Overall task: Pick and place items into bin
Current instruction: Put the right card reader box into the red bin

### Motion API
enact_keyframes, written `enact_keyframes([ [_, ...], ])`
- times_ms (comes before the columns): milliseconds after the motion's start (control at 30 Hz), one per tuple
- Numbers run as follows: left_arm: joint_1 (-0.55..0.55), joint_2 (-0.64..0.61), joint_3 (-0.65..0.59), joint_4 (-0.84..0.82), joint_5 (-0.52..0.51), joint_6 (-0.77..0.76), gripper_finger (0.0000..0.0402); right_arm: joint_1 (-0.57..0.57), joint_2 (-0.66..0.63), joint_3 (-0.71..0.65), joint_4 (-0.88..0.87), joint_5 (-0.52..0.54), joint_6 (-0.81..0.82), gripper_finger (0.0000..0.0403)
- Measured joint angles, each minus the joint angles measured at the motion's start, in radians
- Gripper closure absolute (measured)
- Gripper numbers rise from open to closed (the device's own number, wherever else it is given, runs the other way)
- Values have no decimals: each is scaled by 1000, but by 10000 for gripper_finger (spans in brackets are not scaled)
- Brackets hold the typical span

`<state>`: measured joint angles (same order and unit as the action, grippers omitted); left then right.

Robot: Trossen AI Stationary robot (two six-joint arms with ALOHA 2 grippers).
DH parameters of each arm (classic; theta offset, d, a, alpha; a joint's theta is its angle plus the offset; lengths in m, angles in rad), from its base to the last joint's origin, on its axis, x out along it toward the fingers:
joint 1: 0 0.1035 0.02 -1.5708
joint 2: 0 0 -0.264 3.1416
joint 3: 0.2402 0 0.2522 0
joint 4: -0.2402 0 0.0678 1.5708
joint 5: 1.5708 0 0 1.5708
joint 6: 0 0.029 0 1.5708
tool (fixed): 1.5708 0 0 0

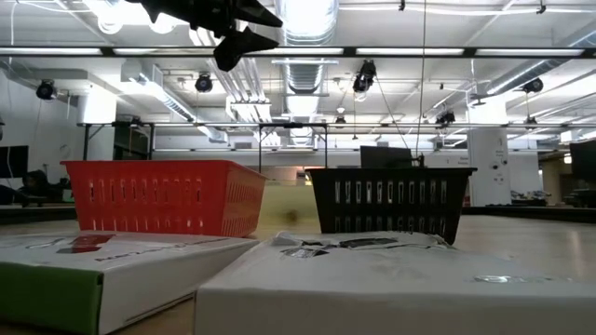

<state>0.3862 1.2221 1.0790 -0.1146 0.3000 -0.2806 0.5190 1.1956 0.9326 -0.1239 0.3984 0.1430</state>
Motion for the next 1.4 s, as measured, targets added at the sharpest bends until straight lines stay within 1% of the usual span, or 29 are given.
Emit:
enact_keyframes([
  [167,0,0,0,1,0,0,219,-13,48,1,-48,-76,-185,233],
  [267,0,0,0,0,-1,0,219,-30,88,7,-61,-114,-210,236],
  [333,0,0,0,1,-1,0,219,-41,114,19,-60,-160,-217,236],
  [367,0,1,0,1,-1,0,219,-49,132,29,-59,-197,-225,236],
  [533,0,1,0,0,-1,0,219,-83,231,95,-62,-474,-277,240],
  [600,0,1,0,0,-1,0,219,-87,278,134,-97,-547,-315,244],
  [633,0,1,0,0,-1,0,219,-87,304,159,-115,-564,-344,245],
  [733,0,1,0,0,-1,0,219,-87,383,231,-237,-593,-468,248],
  [867,0,1,0,0,-1,10,219,-87,492,338,-361,-594,-614,253],
  [1000,0,1,0,-4,-1,32,219,-88,598,444,-440,-594,-640,257],
  [1133,0,0,0,-8,-1,34,219,-87,670,527,-464,-594,-642,260],
  [1400,0,0,0,-8,-1,34,219,-97,767,568,-462,-617,-741,266],
])
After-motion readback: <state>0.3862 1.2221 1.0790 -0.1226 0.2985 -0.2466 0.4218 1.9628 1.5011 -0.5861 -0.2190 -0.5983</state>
